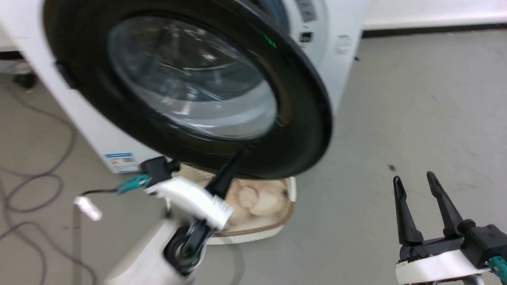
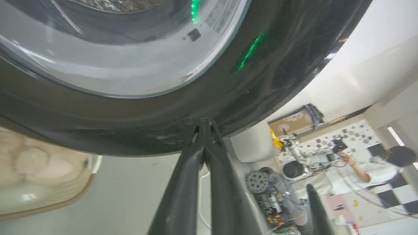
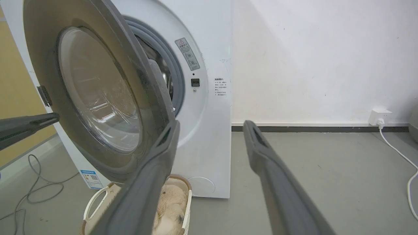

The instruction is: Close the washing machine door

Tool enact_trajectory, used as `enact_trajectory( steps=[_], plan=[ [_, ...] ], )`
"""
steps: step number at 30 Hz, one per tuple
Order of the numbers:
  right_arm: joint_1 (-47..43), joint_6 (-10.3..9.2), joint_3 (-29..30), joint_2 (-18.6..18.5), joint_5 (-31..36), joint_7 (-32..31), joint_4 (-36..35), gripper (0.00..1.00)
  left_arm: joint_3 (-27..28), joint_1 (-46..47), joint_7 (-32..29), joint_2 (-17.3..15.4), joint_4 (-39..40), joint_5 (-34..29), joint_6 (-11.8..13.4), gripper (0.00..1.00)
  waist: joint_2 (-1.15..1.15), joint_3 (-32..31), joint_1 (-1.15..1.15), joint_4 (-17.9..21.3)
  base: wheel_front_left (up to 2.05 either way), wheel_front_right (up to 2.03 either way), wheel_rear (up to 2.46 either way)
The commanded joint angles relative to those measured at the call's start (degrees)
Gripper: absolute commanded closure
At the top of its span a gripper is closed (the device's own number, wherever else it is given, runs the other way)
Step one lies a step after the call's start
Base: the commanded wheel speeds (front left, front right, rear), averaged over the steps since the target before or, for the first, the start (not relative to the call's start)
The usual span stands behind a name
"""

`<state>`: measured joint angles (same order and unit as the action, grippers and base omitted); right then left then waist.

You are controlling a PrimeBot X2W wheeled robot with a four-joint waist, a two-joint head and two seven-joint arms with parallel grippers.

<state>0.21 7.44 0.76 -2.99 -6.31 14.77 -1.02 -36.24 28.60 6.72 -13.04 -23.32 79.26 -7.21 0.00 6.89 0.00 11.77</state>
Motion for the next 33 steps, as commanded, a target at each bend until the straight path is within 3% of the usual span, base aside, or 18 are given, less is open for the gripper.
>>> enact_trajectory(
  steps=[1, 4, 8, 12, 17, 18, 19, 20, 23, 33],
  plan=[
    [-0.8, 0.05, 0.0, 0.1, 0.5, 0.2, -0.4, 0.0, -1.4, -0.8, 2.9, -2.9, 0.6, -5.5, 0.1, 1.0, 0.0, -2.0, 0.0, -3.4, 0.0, 0.0, 0.0],
    [-1.2, 0.05, 0.0, 0.1, 0.7, 0.2, -0.4, 0.0, -4.0, -2.2, 7.2, -7.6, 2.3, -17.6, 3.2, 1.0, 0.0, -3.1, 0.0, -6.1, 0.0, 0.0, 0.0],
    [-1.5, 0.05, -0.4, 0.1, 1.0, 0.2, -0.7, 0.0, -0.3, -5.1, 8.2, -11.3, 7.7, -31.6, 9.3, 1.0, 0.0, -4.3, 0.0, -9.4, 0.0, 0.0, 0.0],
    [-2.0, 0.05, -0.4, 0.1, 1.1, 0.2, -1.2, 0.0, 7.4, -11.9, 8.3, -11.3, 15.5, -42.9, 14.0, 1.0, 0.0, -5.1, 0.0, -11.9, 0.0, 0.0, 0.0],
    [-2.5, 0.05, -0.6, 0.1, 1.4, 0.2, -0.8, 0.0, 15.0, -20.5, 8.3, -8.6, 22.1, -50.5, 15.5, 1.0, 0.0, -5.7, 0.0, -14.0, 0.0, 0.0, 0.0],
    [-2.5, 0.05, -0.7, 0.0, 1.3, 0.2, -0.7, 0.0, 16.1, -22.0, 8.3, -7.8, 22.6, -51.3, 15.5, 0.96, 0.0, -5.8, 0.0, -14.3, 0.0, 0.0, 0.0],
    [-2.6, 0.05, -0.7, 0.0, 1.3, 0.2, -0.6, 0.0, 17.0, -23.4, 8.3, -7.1, 22.9, -52.1, 15.4, 0.38, 0.0, -5.9, 0.0, -14.5, 0.0, 0.0, 0.0],
    [-2.6, 0.05, -0.7, 0.0, 1.2, 0.2, -0.6, 0.0, 17.9, -24.6, 8.3, -6.4, 23.2, -52.8, 15.3, 0.0, 0.0, -6.0, 0.0, -14.7, 0.0, 0.0, 0.0],
    [-3.0, 0.05, -0.8, 0.0, 1.1, 0.2, -0.3, 0.0, 20.2, -27.5, 8.3, -3.6, 24.0, -54.9, 14.7, 0.0, 0.0, -6.3, 0.0, -15.2, 0.0, 0.0, 0.0],
    [-3.4, 0.05, -1.7, -0.1, -0.4, 0.2, 3.1, 0.0, 21.9, -31.6, 8.3, 0.8, 24.1, -64.7, 12.0, 0.0, 0.0, -5.6, 0.0, -16.3, 0.0, 0.0, 0.0]
  ],
)
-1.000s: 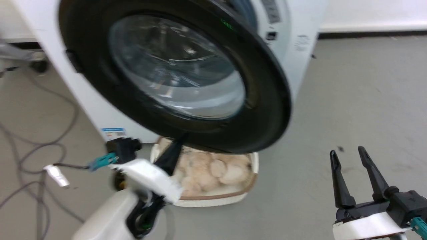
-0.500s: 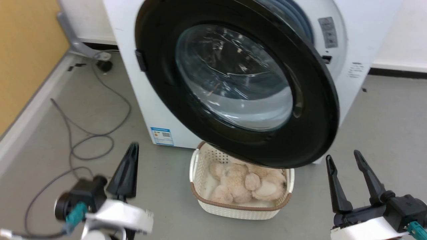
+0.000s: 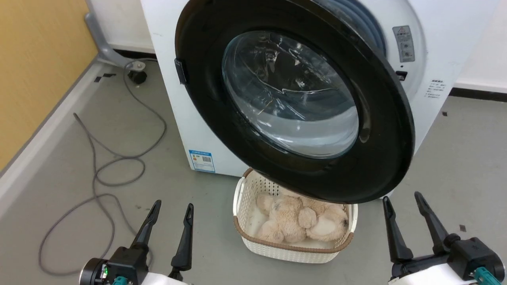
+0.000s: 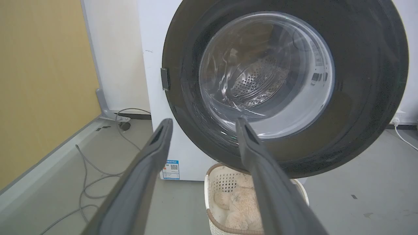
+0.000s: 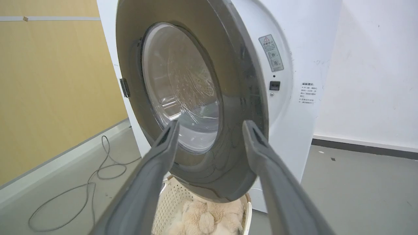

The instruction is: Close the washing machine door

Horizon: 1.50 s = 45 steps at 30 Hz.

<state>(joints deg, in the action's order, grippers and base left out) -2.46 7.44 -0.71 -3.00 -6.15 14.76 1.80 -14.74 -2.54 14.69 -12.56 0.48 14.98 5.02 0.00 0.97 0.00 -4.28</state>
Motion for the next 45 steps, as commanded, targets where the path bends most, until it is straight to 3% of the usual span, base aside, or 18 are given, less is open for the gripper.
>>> enact_trajectory(
  steps=[1, 2, 3, 8, 15, 20, 31, 45],
  plan=[
    [-0.7, 0.05, -0.6, -0.2, -0.7, 0.2, 0.8, 0.0, 0.6, -0.4, 0.3, 0.6, 0.1, -1.0, -0.5, 0.0, 0.0, 0.6, 0.0, -0.5, 0.0, 0.0, 0.0],
    [-0.7, 0.05, -0.9, -0.4, -0.9, 0.2, 1.2, 0.14, 0.8, -0.2, 0.3, 1.0, 0.0, -1.4, -0.8, 0.0, 0.0, 0.8, 0.0, -0.7, 0.0, 0.0, 0.0],
    [-0.5, 0.05, -1.0, -0.7, -0.9, 0.2, 1.4, 1.0, 1.1, 0.0, 0.3, 1.4, 0.0, -1.8, -1.0, 0.0, 0.0, 1.1, 0.0, -1.0, 0.0, 0.0, 0.0],
    [1.2, 0.05, -2.5, -2.4, -1.1, 0.2, 1.5, 1.0, 2.2, 0.9, 0.3, 2.8, 0.1, -3.1, -2.2, 0.0, 0.0, 3.0, 0.0, -2.2, 0.0, 0.0, 0.0],
    [10.2, 0.05, -7.3, -9.3, -4.1, -2.3, 4.0, 1.0, 3.3, 3.3, 0.3, 5.3, -0.1, -5.2, -4.8, 0.0, 0.0, 8.5, 0.0, -5.0, 0.0, 0.0, 0.0],
    [15.9, 0.05, -7.7, -13.6, -7.2, -4.0, 6.7, 1.0, 3.8, 4.4, 0.3, 6.4, -0.2, -5.9, -5.9, 0.0, 0.0, 10.6, 0.0, -6.5, 0.0, 0.0, 0.0],
    [30.6, 0.05, -3.3, -22.3, -13.3, -6.7, 16.0, 1.0, 4.1, 7.3, 0.3, 8.7, 0.4, -6.9, -7.7, 0.0, 0.0, 16.7, 0.0, -9.3, 0.0, 0.0, 0.0],
    [49.1, 0.05, 3.2, -26.1, -15.4, -12.1, 31.3, 1.0, 4.9, 9.8, 0.3, 9.6, 0.7, -6.9, -7.7, 0.0, 0.0, 21.5, 0.0, -11.3, 0.0, 0.0, 0.0]
  ],
)
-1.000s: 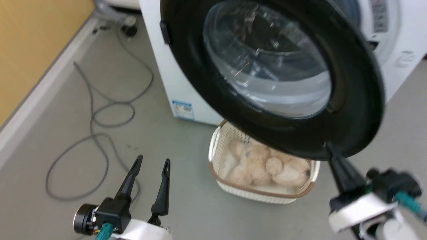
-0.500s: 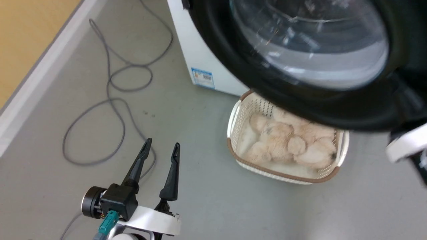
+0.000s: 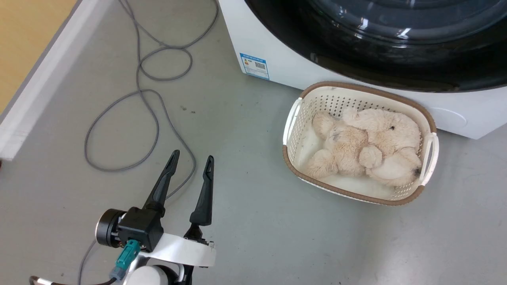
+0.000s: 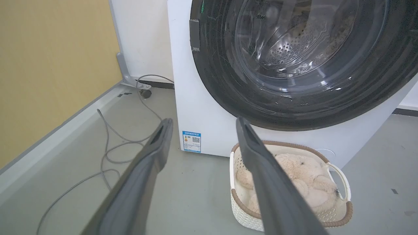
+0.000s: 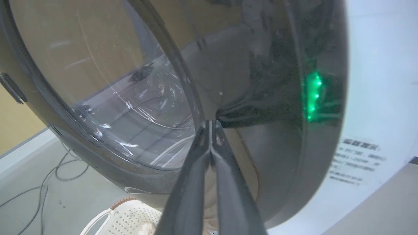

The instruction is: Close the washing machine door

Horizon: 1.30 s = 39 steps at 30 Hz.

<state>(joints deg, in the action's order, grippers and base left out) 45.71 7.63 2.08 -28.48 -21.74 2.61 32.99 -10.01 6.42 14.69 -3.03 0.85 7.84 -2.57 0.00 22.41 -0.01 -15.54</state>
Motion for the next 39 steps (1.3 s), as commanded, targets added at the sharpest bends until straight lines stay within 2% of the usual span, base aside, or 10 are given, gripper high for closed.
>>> enact_trajectory(
  steps=[1, 10, 19, 23, 29, 33, 39],
  plan=[
    [1.8, -0.14, 0.8, -0.7, 0.4, 0.0, 1.0, 1.0, 0.2, 0.9, 0.3, 0.1, 0.3, 0.3, -0.2, 0.0, 0.0, 0.2, 0.01, -0.1, 0.0, 0.0, 0.0],
    [5.7, -0.14, 1.5, -0.7, 0.7, 1.9, 7.1, 1.0, 0.3, 1.1, 0.3, 0.1, 0.0, 0.5, 0.1, 0.0, 0.0, -0.9, 0.01, 0.1, 0.0, 0.0, 0.0],
    [-2.2, -0.14, -3.0, 1.5, -2.7, 8.2, 6.3, 1.0, 1.1, -0.7, 0.3, 0.1, -0.9, 0.7, 0.3, 0.0, 0.0, -7.1, 0.01, 3.2, 0.0, 0.0, 0.0],
    [-8.8, -0.14, -5.5, 3.4, -3.8, 10.2, 3.1, 1.0, 2.0, -2.0, 0.3, 0.1, -2.1, 0.7, 0.2, 0.0, 0.0, -10.7, 0.01, 5.3, 0.0, 0.0, 0.0],
    [-19.2, -0.14, -5.8, 7.2, -4.7, 11.7, -4.5, 1.0, 3.3, -3.6, 0.3, 0.1, -3.9, 0.9, -0.3, 0.0, 0.0, -15.3, 0.01, 8.4, 0.0, 0.0, 0.0],
    [-25.8, -0.14, -5.9, 9.6, -1.3, 12.1, -10.3, 1.0, 4.1, -4.9, 0.3, 0.1, -4.9, 0.6, -0.9, 0.0, 0.0, -17.9, 0.01, 10.0, 0.0, 0.0, 0.0],
    [-35.4, -0.14, -2.3, 15.8, 3.8, 12.3, -17.1, 1.0, 5.3, -7.7, 0.3, 0.1, -5.8, 0.2, -1.2, 0.0, 0.0, -21.7, 0.01, 11.9, 0.0, 0.0, 0.0]
  ],
)
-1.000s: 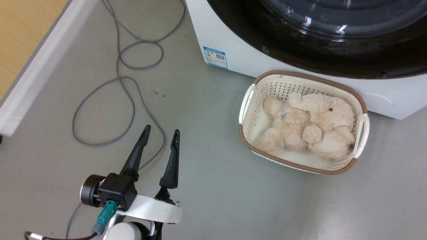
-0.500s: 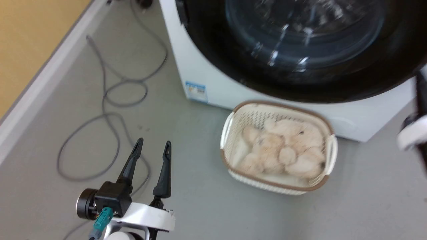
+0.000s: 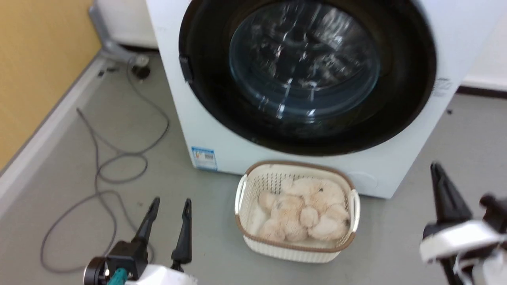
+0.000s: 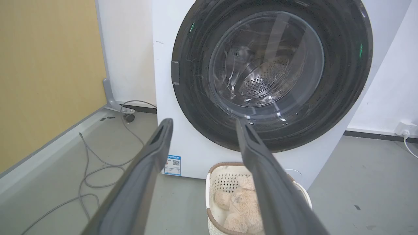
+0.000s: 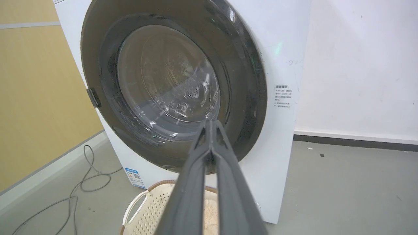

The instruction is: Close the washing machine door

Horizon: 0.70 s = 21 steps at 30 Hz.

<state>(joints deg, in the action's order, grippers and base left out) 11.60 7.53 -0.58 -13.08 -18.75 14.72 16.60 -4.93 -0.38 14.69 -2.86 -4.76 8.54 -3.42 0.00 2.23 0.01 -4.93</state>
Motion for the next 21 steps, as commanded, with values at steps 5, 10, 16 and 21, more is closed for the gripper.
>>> enact_trajectory(
  steps=[5, 10, 16, 21],
  plan=[
    [-8.4, -0.04, 3.5, 5.5, 6.5, 0.2, -6.5, 1.0, 0.0, -2.5, 0.3, 0.0, -1.2, -0.7, -0.8, 0.0, 0.0, -2.7, -0.01, 2.0, 0.0, 0.0, 0.0],
    [-13.2, -0.04, 5.7, 8.3, 10.7, 0.1, -10.8, 1.0, -0.4, -3.3, 0.3, 0.0, -2.2, -1.1, -1.0, 0.0, 0.0, -3.1, -0.01, 2.1, 0.0, 0.0, 0.0],
    [-16.9, -0.04, 6.6, 9.7, 13.0, -0.5, -14.1, 0.0, -1.0, -3.8, 0.3, 0.0, -2.6, -1.6, -0.9, 0.0, 0.0, -3.3, -0.01, 2.0, 0.0, 0.0, 0.0],
    [-18.2, -0.04, 6.7, 10.1, 13.4, -1.0, -15.0, 0.0, -1.4, -3.9, 0.3, 0.0, -2.7, -1.7, -0.7, 0.0, 0.0, -3.3, -0.01, 2.0, 0.0, 0.0, 0.0]
  ],
)
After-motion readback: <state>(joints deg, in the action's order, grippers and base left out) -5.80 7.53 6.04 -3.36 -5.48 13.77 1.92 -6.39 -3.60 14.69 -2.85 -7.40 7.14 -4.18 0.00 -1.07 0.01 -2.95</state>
